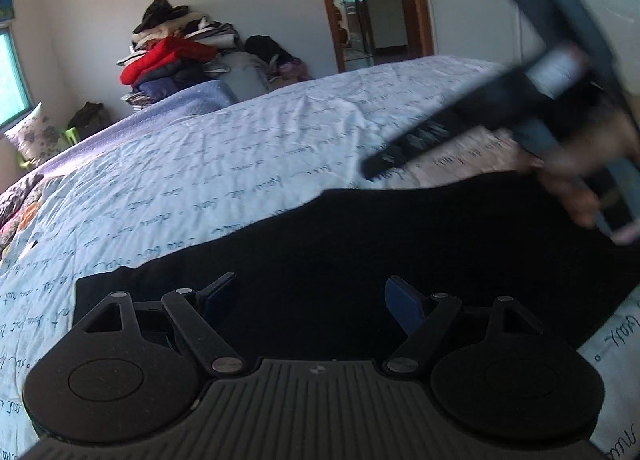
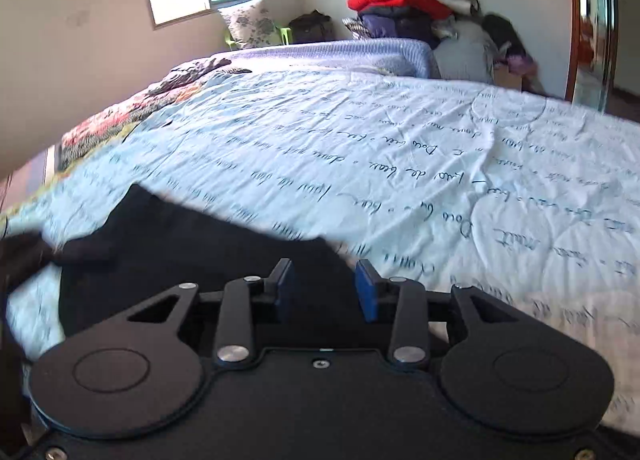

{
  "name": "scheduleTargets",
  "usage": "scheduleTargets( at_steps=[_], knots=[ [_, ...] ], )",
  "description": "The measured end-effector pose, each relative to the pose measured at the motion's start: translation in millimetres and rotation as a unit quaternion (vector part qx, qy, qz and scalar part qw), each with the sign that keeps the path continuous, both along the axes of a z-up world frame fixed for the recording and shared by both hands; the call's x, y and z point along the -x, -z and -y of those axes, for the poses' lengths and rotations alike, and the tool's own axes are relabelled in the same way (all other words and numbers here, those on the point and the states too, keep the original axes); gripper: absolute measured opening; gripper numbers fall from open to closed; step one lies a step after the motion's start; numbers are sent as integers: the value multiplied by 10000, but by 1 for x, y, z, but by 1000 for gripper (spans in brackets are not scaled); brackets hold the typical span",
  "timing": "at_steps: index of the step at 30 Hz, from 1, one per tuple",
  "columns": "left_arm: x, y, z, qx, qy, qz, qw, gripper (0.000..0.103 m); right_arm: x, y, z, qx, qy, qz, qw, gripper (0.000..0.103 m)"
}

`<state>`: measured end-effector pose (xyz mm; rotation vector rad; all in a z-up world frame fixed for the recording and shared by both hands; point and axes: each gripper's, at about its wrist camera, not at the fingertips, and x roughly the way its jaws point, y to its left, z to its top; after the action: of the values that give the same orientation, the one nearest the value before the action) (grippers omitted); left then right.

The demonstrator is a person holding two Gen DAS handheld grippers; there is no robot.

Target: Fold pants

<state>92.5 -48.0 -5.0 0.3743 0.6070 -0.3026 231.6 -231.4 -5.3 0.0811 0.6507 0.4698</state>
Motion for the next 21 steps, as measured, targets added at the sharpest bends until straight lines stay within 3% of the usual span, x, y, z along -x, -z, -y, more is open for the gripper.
scheduleTargets(
  at_steps=[3, 5, 7, 9, 12, 13, 15, 16, 19, 21],
  knots=[
    [9, 22, 16, -418, 174, -98, 9989, 83, -47, 23, -15, -46, -275, -560, 9980, 36],
    [16, 35, 18, -559, 220, -103, 9981, 83, -62, 39, -36, 494, -329, -599, 9964, 35],
    [22, 39, 16, -591, 222, 68, 9980, 84, -69, 49, -48, 1062, -16, -297, 9939, 40],
    [24, 39, 15, -721, 338, 158, 9967, 85, -75, 45, -41, 882, 390, -309, 9949, 32],
    [21, 40, 13, -790, 358, 220, 9960, 89, -57, 27, -29, 94, 90, -186, 9997, 35],
    [20, 41, 13, -794, 362, 215, 9960, 88, -54, 28, -33, 125, -155, -290, 9994, 43],
    [18, 40, 16, -821, 363, 247, 9957, 87, -53, 42, -47, 723, -350, -430, 9958, 48],
    [18, 39, 18, -841, 391, 283, 9953, 87, -51, 49, -49, 971, -241, -384, 9942, 53],
    [25, 35, 21, -853, 564, 424, 9939, 88, -25, 34, -18, 472, 508, -120, 9975, 53],
    [27, 33, 24, -849, 662, 492, 9930, 89, 14, 15, 13, -5, 869, 302, 9958, 63]
  ],
)
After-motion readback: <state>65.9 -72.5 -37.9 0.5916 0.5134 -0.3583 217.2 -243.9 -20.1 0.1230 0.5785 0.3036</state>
